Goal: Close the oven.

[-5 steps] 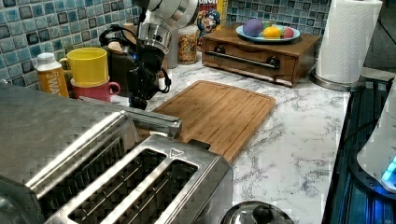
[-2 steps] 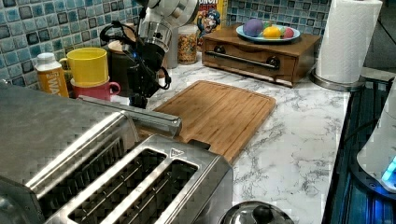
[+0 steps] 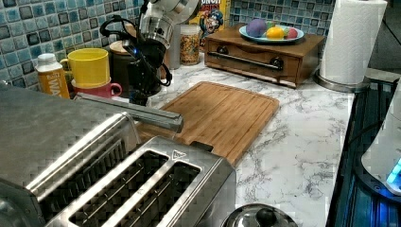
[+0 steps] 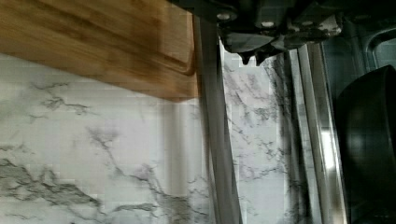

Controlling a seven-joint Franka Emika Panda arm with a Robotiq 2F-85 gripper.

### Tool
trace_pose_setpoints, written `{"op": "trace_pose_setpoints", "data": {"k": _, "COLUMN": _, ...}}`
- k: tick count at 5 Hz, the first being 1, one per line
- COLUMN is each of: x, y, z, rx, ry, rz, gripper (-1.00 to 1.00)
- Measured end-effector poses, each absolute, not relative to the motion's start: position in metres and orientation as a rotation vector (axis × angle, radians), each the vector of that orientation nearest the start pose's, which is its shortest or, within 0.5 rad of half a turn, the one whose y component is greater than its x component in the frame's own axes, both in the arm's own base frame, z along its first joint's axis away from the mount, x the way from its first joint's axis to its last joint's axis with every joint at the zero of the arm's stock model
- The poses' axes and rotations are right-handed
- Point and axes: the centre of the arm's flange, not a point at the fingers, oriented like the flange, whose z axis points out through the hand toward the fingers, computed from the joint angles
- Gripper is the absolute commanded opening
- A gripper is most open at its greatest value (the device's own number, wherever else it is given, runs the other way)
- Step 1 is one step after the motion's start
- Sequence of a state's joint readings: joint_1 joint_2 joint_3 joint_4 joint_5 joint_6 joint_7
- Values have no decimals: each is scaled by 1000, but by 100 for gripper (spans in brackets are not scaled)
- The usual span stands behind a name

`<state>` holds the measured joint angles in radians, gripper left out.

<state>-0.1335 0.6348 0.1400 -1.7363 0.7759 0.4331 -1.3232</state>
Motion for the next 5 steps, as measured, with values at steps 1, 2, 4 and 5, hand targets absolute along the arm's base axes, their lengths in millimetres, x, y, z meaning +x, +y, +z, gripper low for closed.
{"op": "trace_pose_setpoints", "data": {"k": 1, "x": 640, "y": 53, "z": 234, "rx": -2422, "ry": -170, "rz": 162, "gripper": -100}}
{"op": "trace_pose_setpoints", "data": {"k": 2, "x": 642, "y": 81, "z": 268, "rx": -2529, "ry": -262, "rz": 161, "gripper": -100}}
{"op": "trace_pose_setpoints", "data": {"k": 4, "x": 639, "y": 159, "z": 345, "rx": -2739, "ry": -388, "rz": 15, "gripper": -100}}
{"op": "trace_pose_setpoints", "data": {"k": 5, "x": 627, "y": 207, "z": 378, "rx": -2927, "ry": -397, "rz": -76, "gripper": -100}}
